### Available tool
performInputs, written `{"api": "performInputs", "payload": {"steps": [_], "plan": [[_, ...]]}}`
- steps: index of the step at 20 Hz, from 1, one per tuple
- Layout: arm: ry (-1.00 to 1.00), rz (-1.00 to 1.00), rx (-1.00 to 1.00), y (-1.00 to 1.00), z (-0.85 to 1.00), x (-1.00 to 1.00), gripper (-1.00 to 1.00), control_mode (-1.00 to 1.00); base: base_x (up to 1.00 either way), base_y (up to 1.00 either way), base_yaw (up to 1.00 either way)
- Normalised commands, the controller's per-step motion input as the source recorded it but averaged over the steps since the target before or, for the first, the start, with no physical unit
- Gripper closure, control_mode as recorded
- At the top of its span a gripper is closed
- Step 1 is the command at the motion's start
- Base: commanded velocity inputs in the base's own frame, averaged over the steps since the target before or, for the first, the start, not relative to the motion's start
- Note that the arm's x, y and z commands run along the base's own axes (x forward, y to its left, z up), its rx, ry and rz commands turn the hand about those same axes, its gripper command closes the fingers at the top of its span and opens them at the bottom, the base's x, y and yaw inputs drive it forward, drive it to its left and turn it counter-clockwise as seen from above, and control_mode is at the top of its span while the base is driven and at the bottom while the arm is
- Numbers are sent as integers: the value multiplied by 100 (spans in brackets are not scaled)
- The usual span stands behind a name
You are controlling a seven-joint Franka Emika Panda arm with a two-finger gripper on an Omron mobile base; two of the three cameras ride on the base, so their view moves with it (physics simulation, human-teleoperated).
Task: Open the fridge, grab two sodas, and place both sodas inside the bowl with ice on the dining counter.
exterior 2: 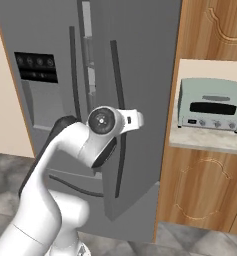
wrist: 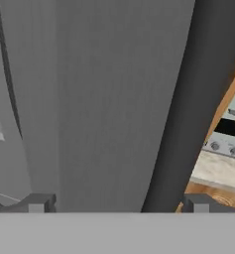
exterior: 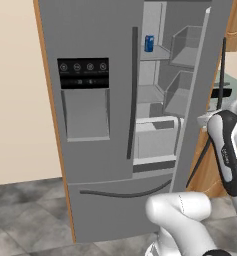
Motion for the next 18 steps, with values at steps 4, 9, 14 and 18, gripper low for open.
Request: {"api": "performInputs", "payload": {"steps": [4,9,14,18], "plan": [[-1,0,-7,-7,50,-26,-100,-100,0,0,0],[9,0,-6,-31,22,3,-100,-100,0,0,0],[-4,0,-3,-10,40,-58,-100,-100,0,0,0],[-9,0,-8,34,51,-68,-100,-100,0,0,0]]}}
